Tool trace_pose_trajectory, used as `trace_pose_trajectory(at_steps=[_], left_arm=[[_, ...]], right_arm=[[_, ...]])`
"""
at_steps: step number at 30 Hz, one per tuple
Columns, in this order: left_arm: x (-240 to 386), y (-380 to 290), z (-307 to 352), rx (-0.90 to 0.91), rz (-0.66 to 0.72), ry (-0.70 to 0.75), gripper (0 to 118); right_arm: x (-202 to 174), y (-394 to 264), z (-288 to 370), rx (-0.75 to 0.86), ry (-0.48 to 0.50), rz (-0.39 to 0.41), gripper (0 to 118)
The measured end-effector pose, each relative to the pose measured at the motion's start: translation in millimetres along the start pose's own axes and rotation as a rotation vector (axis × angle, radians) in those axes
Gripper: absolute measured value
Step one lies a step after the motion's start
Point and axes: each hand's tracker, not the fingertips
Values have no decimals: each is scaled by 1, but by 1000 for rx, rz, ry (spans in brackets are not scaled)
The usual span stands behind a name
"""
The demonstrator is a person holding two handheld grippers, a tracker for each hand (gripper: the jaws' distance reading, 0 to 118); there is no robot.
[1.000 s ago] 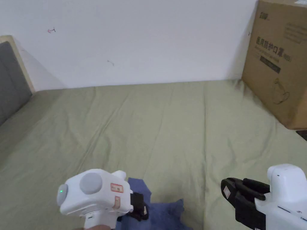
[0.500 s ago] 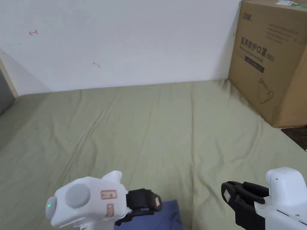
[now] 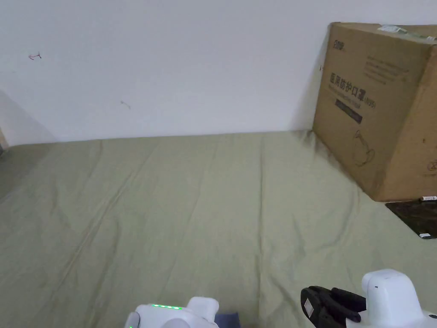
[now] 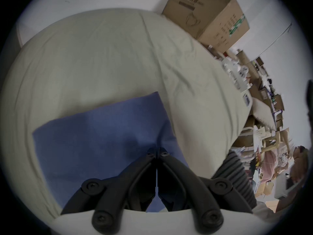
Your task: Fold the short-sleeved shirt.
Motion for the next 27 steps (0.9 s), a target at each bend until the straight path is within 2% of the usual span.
trace_pose_trajectory(at_steps=[3,7,10,12,13,17,20,23,27], left_arm=[[-1,1,-32,-16,60,-11,1],[-5,-5,-36,67,193,-140,1],[-9,-15,-1,256,227,-261,1],[-11,-18,45,424,183,-239,1],[-11,-21,72,507,144,-193,1],[4,-22,176,811,-82,53,1],[7,-28,233,1028,-94,182,1],[8,-47,268,1204,-79,331,1],[9,-66,274,1308,-69,476,1]], right_arm=[[9,-3,1,-12,-6,-28,7],[22,-10,2,-15,30,-133,7],[24,-11,10,63,101,-211,7],[20,-4,17,114,109,-216,7],[17,2,20,146,114,-204,7],[-3,39,25,300,55,-56,7],[-24,66,32,459,-13,36,7],[-39,72,40,644,-46,66,7],[-48,61,32,682,-196,96,7]])
